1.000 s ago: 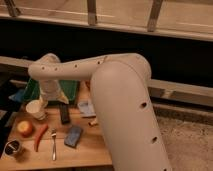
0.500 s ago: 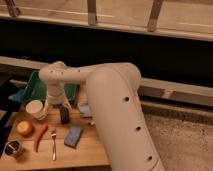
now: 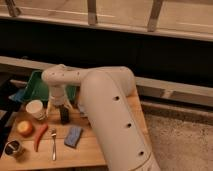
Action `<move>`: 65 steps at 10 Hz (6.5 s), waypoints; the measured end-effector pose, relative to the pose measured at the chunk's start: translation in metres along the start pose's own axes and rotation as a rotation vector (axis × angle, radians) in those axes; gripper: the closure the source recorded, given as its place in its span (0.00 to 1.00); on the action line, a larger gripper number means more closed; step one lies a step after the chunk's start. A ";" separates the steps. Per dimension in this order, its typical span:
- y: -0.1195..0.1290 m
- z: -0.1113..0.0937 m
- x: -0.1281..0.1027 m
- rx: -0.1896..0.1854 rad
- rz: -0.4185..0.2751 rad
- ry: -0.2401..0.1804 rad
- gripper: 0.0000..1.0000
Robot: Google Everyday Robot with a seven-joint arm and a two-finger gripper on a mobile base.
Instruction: Place eraser in paper cup
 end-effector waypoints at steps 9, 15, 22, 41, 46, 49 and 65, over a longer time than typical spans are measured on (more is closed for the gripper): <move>-0.016 0.005 -0.008 0.028 0.018 -0.041 0.20; -0.025 0.006 -0.033 -0.007 0.042 -0.055 0.20; -0.001 0.017 -0.034 -0.013 0.002 -0.039 0.46; 0.033 -0.121 -0.034 -0.012 -0.214 -0.208 1.00; 0.110 -0.154 -0.046 -0.083 -0.413 -0.296 1.00; 0.137 -0.156 -0.045 -0.101 -0.470 -0.309 1.00; 0.146 -0.141 -0.068 -0.181 -0.411 -0.524 0.98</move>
